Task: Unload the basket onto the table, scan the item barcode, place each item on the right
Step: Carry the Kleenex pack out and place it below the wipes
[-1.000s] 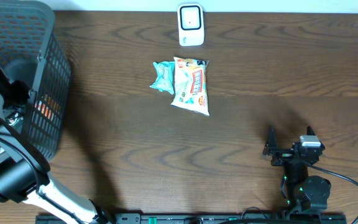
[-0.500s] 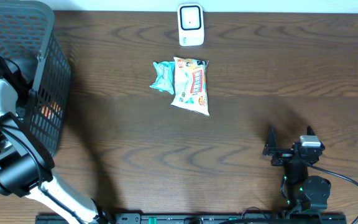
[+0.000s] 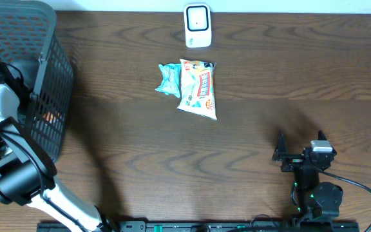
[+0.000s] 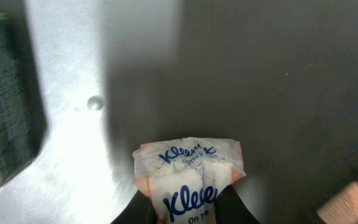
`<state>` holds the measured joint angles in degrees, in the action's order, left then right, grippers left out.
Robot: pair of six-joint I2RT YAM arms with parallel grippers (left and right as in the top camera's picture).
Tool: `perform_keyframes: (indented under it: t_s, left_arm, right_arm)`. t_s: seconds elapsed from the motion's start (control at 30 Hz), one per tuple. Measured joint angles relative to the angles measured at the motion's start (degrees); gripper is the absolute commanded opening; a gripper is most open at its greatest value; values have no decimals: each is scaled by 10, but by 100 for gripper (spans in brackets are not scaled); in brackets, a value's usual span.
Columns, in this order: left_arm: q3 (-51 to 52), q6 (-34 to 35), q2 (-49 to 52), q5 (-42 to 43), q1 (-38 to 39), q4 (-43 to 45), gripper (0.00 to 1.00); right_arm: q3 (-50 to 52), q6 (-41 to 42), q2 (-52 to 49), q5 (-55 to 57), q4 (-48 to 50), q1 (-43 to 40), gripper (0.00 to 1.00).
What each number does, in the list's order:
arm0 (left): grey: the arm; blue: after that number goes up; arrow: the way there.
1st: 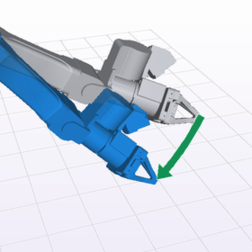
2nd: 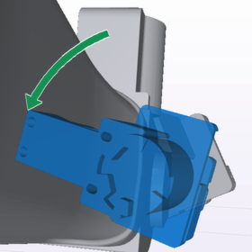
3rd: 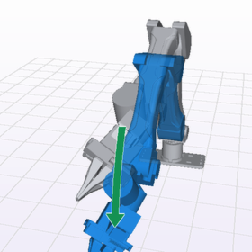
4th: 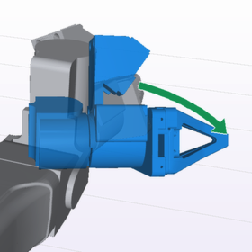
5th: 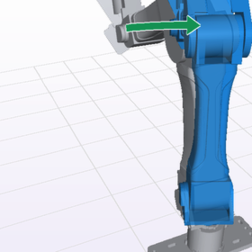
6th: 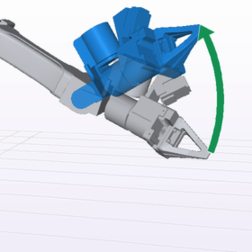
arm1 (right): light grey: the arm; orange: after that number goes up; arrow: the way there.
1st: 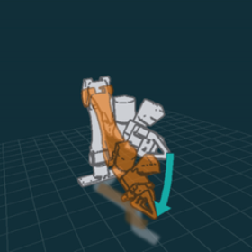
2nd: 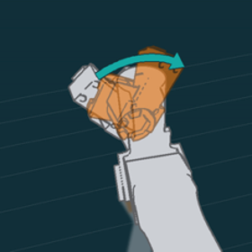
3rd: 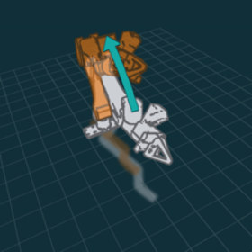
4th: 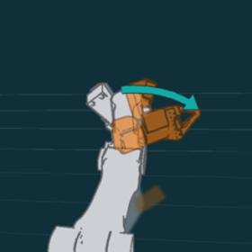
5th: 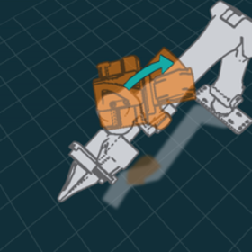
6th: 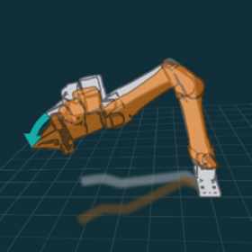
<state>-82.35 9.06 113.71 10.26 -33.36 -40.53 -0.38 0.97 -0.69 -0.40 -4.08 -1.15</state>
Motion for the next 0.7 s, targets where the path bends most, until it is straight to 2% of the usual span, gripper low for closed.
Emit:
perform_keyframes:
  t_s: [0.13,0.37,0.5,0.6,0.7]
  left_arm:
    - [-17,29,-69,-2,0,0,8]
    - [-57,124,-323,-1,-1,89,7]
    - [-64,179,-419,33,11,140,7]
    - [-65,197,-442,87,64,190,7]
    - [-65,193,-434,134,162,199,7]
  right_arm:
    - [0,0,0,0,0,0,99]
    - [0,0,0,0,0,0,99]
    - [0,0,0,0,0,0,99]
    - [0,0,0,0,0,0,99]
    - [0,0,0,0,0,0,99]
